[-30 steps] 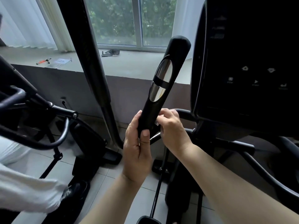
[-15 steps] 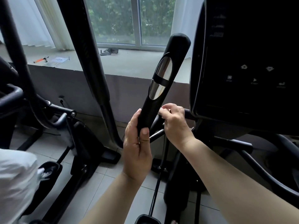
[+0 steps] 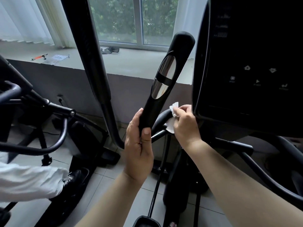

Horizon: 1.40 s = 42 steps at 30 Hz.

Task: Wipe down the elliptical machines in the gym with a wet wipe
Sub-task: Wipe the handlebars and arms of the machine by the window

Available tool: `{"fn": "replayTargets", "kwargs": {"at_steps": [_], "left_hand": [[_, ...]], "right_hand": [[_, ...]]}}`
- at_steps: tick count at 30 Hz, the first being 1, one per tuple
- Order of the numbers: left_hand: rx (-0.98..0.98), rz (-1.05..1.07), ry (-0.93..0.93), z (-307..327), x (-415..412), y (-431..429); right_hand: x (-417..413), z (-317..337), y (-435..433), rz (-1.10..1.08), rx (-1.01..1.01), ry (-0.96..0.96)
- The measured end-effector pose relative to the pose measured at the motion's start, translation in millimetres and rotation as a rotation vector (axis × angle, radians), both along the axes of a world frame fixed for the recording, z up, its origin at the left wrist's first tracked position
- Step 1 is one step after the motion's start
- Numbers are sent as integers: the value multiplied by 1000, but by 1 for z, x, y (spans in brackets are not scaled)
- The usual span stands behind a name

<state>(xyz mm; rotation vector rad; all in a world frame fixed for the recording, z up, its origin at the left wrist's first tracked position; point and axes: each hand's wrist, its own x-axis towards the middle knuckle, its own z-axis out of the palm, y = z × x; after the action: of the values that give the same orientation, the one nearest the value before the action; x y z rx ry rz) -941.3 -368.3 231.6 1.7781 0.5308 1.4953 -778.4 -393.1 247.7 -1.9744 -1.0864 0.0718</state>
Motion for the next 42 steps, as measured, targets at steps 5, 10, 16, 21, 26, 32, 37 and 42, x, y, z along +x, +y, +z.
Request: {"fn": "replayTargets", "kwargs": {"at_steps": [5, 10, 16, 21, 26, 32, 37, 42], "left_hand": [[-18, -11, -2, 1, 1, -1], [-52, 14, 16, 4, -1, -4], [-158, -47, -3, 9, -2, -3], [-273, -93, -35, 19, -7, -12], [-417, -185, -51, 31, -14, -16], [-418, -184, 28, 40, -21, -16], [-437, -231, 11, 52, -22, -17], [-379, -237, 11, 66, -28, -23]], "right_hand": [[-18, 0, 1, 190, 74, -76], [-23, 5, -3, 97, 92, 88], [-57, 35, -16, 305, -8, 110], [-86, 52, -37, 269, 91, 555], [-95, 74, -52, 214, 249, 1172], [-99, 112, -63, 194, 485, 1347], [-109, 138, -71, 145, 719, 1280], [-98, 147, -66, 10, 1014, 442]]}}
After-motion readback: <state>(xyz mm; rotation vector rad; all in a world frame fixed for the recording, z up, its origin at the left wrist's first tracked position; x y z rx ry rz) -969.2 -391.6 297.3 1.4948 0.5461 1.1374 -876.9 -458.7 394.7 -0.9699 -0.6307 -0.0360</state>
